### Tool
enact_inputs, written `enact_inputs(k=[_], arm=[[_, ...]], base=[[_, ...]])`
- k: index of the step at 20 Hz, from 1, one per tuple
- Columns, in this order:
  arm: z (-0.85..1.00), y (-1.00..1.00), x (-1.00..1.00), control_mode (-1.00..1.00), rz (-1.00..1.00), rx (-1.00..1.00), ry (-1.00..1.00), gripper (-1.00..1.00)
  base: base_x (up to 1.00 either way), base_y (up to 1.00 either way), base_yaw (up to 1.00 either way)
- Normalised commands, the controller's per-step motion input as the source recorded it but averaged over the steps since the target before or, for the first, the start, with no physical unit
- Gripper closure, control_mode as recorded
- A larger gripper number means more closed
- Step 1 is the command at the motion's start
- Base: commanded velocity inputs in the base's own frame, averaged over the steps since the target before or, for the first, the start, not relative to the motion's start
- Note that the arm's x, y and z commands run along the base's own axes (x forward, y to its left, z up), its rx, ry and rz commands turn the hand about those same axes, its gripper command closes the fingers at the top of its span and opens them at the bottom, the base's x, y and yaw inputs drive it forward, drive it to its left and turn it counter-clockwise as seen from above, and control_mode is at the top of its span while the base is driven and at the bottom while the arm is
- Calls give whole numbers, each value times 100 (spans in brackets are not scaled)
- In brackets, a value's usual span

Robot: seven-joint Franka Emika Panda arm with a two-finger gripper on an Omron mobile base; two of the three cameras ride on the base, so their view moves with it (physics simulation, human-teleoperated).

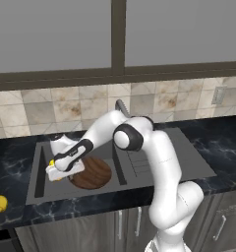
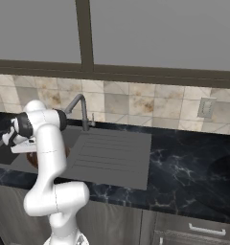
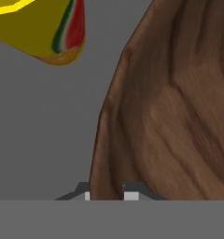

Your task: Remove the lemon and bell pepper from the sink. Then move the bowl and cup from the counter to the sink for washing.

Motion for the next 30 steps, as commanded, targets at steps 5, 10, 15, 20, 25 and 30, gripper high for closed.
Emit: enact_inputs(k=[5, 10, 15, 20, 25, 30], arm=[[-16, -2, 1, -100, 0, 4, 0, 100], [-18, 0, 5, -100, 0, 6, 0, 100], [-19, -1, 8, -100, 0, 7, 0, 100], [-17, -2, 8, -100, 0, 5, 0, 100], [-15, -1, 9, -100, 0, 3, 0, 100], [-17, -1, 7, -100, 0, 2, 0, 100]], base=[[0, 0, 0], [0, 0, 0], [0, 0, 0], [0, 0, 0], [0, 0, 0], [0, 0, 0]])
